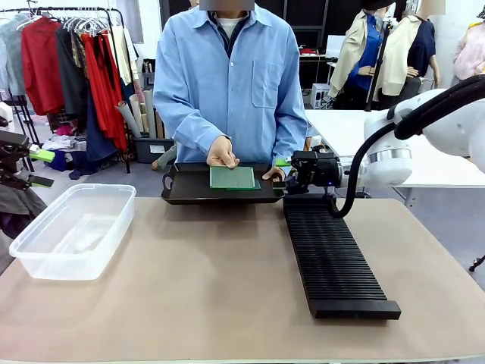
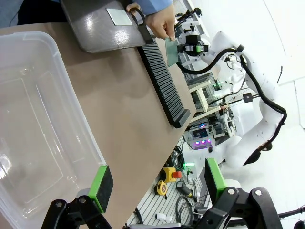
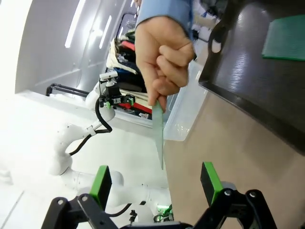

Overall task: Sort PCBs into racks and boxes based on the side picked up.
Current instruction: Pick up the Blank PCB handed by the Human.

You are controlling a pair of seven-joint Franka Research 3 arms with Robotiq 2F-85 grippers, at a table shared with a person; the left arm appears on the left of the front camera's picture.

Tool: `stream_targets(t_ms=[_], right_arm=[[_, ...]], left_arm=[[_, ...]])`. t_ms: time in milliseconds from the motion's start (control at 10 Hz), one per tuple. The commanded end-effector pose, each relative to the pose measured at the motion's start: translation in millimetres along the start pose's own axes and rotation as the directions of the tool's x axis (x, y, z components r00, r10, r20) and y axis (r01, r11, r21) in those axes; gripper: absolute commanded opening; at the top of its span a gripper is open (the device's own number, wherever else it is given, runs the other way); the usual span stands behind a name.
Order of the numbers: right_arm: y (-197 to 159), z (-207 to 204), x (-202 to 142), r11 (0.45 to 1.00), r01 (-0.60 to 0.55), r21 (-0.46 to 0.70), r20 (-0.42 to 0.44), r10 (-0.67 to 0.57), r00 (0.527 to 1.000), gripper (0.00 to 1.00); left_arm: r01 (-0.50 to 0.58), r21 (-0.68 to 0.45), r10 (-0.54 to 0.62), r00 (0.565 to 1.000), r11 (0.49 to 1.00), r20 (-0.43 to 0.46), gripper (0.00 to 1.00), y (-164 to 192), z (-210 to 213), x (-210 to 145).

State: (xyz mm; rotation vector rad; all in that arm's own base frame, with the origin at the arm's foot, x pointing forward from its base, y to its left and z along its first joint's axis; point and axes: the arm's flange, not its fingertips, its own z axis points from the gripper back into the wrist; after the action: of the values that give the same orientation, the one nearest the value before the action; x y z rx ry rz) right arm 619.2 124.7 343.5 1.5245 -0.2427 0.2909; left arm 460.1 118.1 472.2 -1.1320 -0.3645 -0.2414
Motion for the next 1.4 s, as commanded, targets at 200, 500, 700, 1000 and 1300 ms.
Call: stream_targets(t_ms=[200,500,700,1000,1300], right_arm=[[-5.4,-47.9,20.7,1.0,0.012,0.025,-0.06,-0.011,0.998,1.0],[-3.1,-71.0,22.6,0.999,0.022,0.03,-0.06,-0.02,0.998,1.0],[-5.2,-78.7,22.4,0.999,0.031,0.023,-0.053,-0.03,0.998,1.0],[-7.1,-80.0,21.2,0.999,0.045,0.014,-0.061,-0.044,0.997,0.9],[-9.1,-79.0,21.9,0.998,0.058,0.007,-0.038,-0.058,0.998,0.37]], left_arm=[[0.002,0.006,-0.002,1.0,1.0,-0.002,1.0,-1.2,0.2,-1.2],[0.002,0.006,-0.002,1.0,1.0,-0.002,1.0,-1.2,0.2,-1.2],[0.002,0.006,-0.002,1.0,1.0,-0.002,1.0,-1.2,0.2,-1.2],[0.002,0.006,-0.002,1.0,1.0,-0.002,1.0,-1.2,0.2,-1.2],[0.002,0.006,-0.002,1.0,1.0,-0.002,1.0,-1.2,0.2,-1.2]])
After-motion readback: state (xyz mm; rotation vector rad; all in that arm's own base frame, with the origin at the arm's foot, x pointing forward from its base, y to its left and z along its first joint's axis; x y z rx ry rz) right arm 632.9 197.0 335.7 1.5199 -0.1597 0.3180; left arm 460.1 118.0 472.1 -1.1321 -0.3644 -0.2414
